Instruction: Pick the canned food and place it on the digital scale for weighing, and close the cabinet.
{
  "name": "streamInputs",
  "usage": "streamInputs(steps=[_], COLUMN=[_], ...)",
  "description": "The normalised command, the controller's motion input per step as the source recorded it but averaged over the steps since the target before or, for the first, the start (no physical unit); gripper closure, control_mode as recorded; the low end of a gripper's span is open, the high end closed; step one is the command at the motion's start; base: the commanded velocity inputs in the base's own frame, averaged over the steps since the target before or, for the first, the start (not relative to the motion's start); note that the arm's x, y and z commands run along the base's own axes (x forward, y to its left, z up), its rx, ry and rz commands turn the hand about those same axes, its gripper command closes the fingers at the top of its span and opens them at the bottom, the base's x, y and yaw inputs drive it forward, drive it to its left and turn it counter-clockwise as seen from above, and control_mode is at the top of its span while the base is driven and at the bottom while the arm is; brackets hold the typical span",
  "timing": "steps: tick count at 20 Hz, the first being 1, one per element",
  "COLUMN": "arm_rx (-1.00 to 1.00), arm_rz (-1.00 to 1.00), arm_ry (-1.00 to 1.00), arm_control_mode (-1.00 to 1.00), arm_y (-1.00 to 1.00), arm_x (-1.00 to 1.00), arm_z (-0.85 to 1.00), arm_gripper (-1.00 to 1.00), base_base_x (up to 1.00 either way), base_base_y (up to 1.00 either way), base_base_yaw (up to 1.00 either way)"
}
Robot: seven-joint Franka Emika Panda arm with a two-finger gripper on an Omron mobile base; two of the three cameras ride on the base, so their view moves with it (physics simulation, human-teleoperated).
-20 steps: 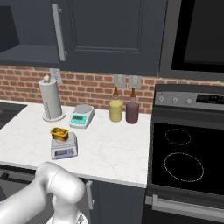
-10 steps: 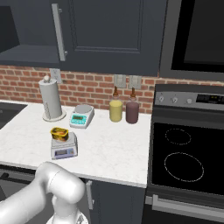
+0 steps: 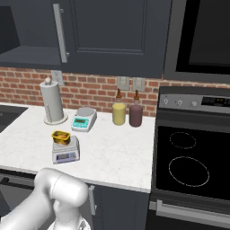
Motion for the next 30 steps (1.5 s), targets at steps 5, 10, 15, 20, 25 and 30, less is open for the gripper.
streamInputs(steps=[5,10,15,20,25,30], arm_rx=[0.21,0.18,0.13,0.1,0.04,0.03], arm_rz=[0.0,0.0,0.0,0.0,0.05,0.06], arm_ry=[0.16,0.24,0.33,0.22,0.14,0.06], arm_control_mode=[-1.0,-1.0,-1.0,-1.0,-1.0,-1.0], arm_y=[-1.0,-1.0,-0.83,-0.57,-0.2,-0.23], arm_x=[0.7,0.98,1.0,0.99,0.98,0.87], arm_z=[0.29,0.16,0.25,0.17,0.0,-0.02], arm_gripper=[-1.0,-1.0,-1.0,-1.0,-1.0,-1.0], base_base_x=[0.0,0.0,0.0,0.0,0.0,0.0], base_base_y=[0.0,0.0,0.0,0.0,0.0,0.0], base_base_yaw=[0.0,0.0,0.0,0.0,0.0,0.0])
